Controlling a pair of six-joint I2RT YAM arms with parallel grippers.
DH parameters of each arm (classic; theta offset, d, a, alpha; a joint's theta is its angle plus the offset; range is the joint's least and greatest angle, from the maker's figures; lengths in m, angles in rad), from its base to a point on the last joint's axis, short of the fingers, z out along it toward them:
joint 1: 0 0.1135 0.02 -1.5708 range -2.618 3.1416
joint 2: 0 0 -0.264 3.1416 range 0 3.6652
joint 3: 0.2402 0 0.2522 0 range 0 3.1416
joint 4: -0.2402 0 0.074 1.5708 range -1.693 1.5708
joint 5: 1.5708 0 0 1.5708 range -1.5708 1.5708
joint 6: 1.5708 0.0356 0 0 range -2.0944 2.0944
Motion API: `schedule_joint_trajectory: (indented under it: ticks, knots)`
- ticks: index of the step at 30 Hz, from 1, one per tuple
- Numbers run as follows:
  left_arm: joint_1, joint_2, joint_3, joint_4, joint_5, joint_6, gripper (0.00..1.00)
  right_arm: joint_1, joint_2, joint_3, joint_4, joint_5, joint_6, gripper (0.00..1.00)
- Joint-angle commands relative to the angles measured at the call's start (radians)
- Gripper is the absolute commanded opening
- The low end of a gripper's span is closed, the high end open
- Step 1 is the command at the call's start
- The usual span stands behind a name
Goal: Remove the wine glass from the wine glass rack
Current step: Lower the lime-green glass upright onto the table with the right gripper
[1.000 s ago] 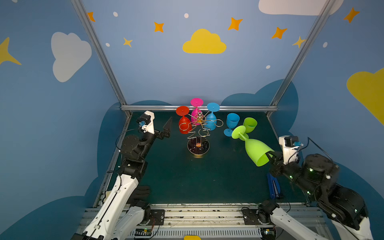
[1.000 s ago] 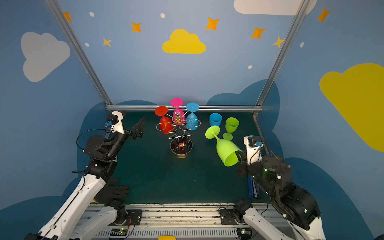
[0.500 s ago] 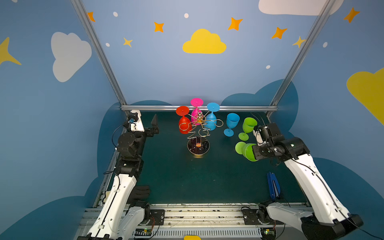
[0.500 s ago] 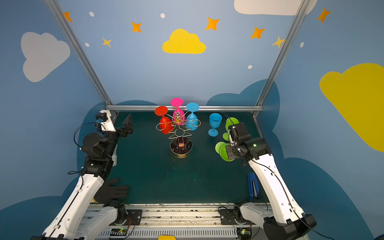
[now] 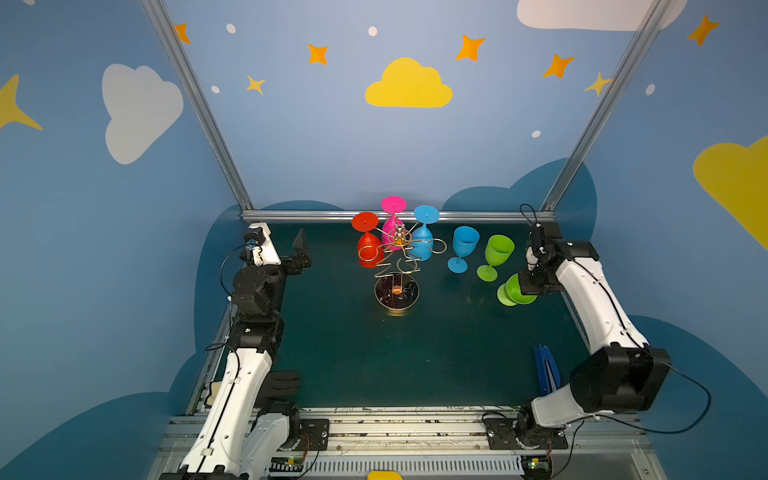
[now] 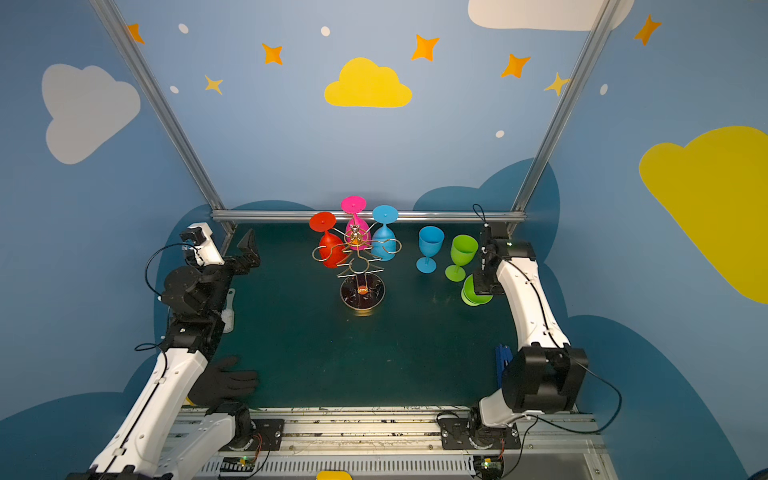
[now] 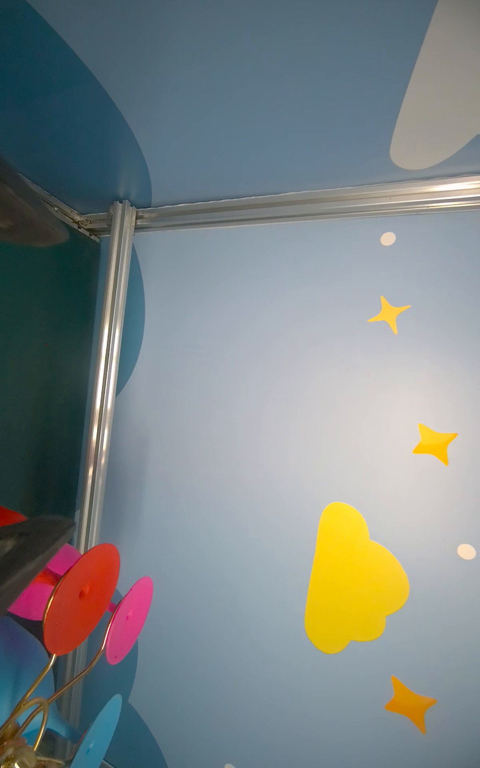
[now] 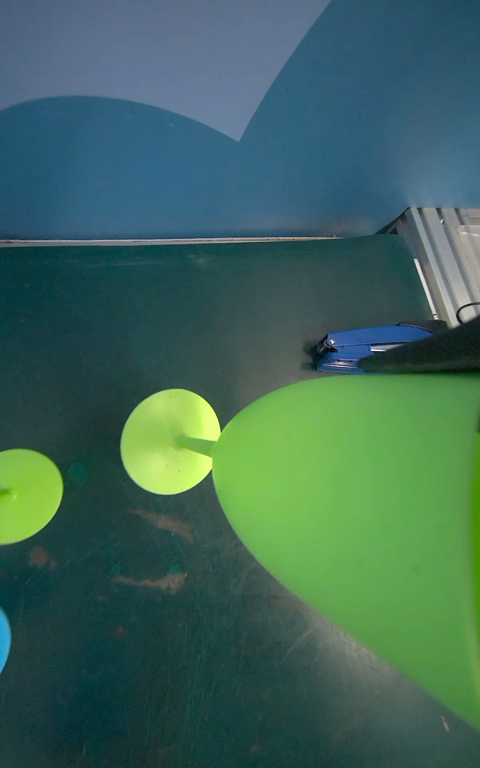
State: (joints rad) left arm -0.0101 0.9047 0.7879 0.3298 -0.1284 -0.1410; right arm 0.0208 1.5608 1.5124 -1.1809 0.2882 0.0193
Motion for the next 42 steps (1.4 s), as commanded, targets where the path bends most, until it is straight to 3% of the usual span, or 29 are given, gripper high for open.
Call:
schedule_joint_trajectory:
  ticks: [1, 5, 13, 23, 38, 42]
  knots:
    - [-0.016, -0.026, -0.003, 0.002, -0.023, 0.026, 1.0, -0.034, 0.046, 0.095, -0.041, -0.02, 0.008, 0.0]
    - [-0.04, -0.036, 0.0, 0.0, -0.034, 0.048, 1.0, -0.063, 0.153, 0.22, -0.107, 0.028, 0.021, 0.0]
    - [-0.06, -0.053, 0.002, -0.006, -0.049, 0.076, 1.0, -0.127, 0.264, 0.321, -0.129, -0.027, 0.013, 0.0]
    - [-0.06, -0.043, 0.002, -0.012, -0.051, 0.072, 1.0, -0.173, 0.485, 0.586, -0.274, -0.096, 0.063, 0.0]
    - [-0.054, -0.036, 0.0, -0.012, -0.045, 0.064, 1.0, -0.192, 0.628, 0.755, -0.321, -0.175, 0.065, 0.0]
    - [-0.053, -0.03, 0.0, -0.013, -0.039, 0.06, 1.0, -0.189, 0.662, 0.783, -0.336, -0.191, 0.067, 0.05]
